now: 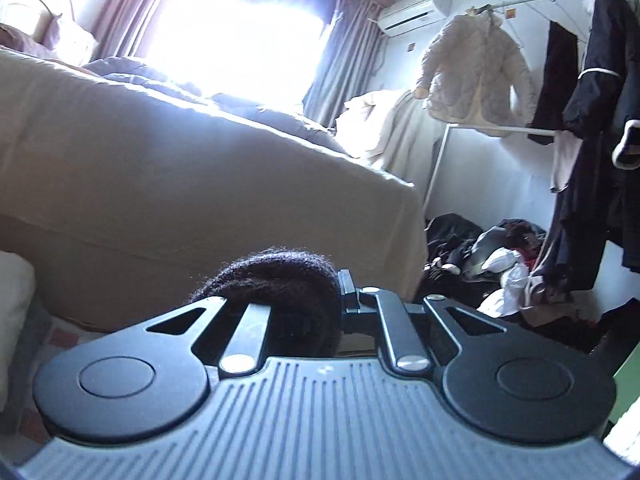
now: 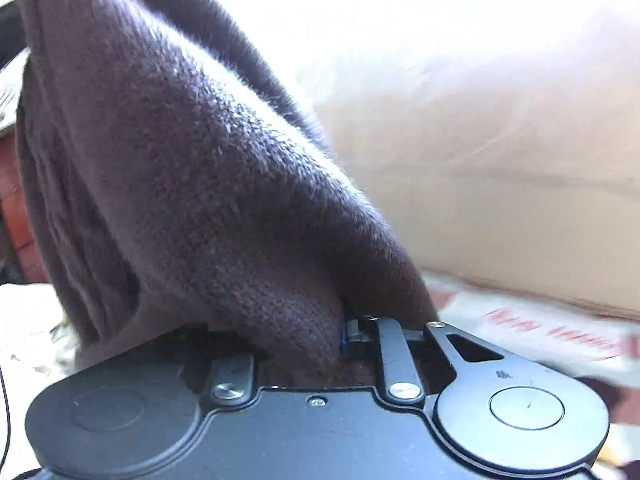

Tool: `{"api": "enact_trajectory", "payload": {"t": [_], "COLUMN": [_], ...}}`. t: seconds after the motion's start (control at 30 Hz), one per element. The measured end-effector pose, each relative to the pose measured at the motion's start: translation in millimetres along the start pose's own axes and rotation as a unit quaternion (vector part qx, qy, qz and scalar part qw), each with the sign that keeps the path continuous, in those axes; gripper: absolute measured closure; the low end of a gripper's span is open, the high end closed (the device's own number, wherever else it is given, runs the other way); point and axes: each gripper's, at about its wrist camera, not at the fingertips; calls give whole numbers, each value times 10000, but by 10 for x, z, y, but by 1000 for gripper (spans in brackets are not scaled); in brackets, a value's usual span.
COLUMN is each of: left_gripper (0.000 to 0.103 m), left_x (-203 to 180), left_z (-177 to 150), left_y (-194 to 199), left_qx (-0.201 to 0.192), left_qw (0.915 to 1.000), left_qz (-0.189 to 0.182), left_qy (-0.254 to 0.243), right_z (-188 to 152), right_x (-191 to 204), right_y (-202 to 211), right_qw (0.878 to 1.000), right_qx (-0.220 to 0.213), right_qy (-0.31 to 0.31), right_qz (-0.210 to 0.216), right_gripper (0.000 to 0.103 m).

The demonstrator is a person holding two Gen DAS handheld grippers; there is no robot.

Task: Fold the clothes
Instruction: 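Lift the sweater with both grippers and carry it off the blanket pile, then lower the sweater onto the checkered rug and open both grippers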

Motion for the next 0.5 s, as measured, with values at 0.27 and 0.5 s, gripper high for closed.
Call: {"api": "enact_trajectory", "payload": {"t": [0.27,0.5], "left_gripper": [93,92], "left_x": [-467,-1033], "left_z": [160,-362], "left_y": [-366,-1532], "left_qx": [-96,829], "left_qw": [9947,9921], "left_qz": [-970,-925], "left_qy": [326,-168], "right_z": [435,971], "right_x": [-215,-750], "right_y": [1345,2037], "right_qw": [9691,9148], "right_qx": [-754,-626], "right_qy": [708,904], "right_qz": [-2241,-3885], "right_gripper": [84,83]}}
Point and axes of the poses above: each gripper's, at about its wrist camera, not at the fingertips, and y roughly against the way its jaws point, x to its left, z to its top, and after that the axes turned 13 degrees about z, right-handed
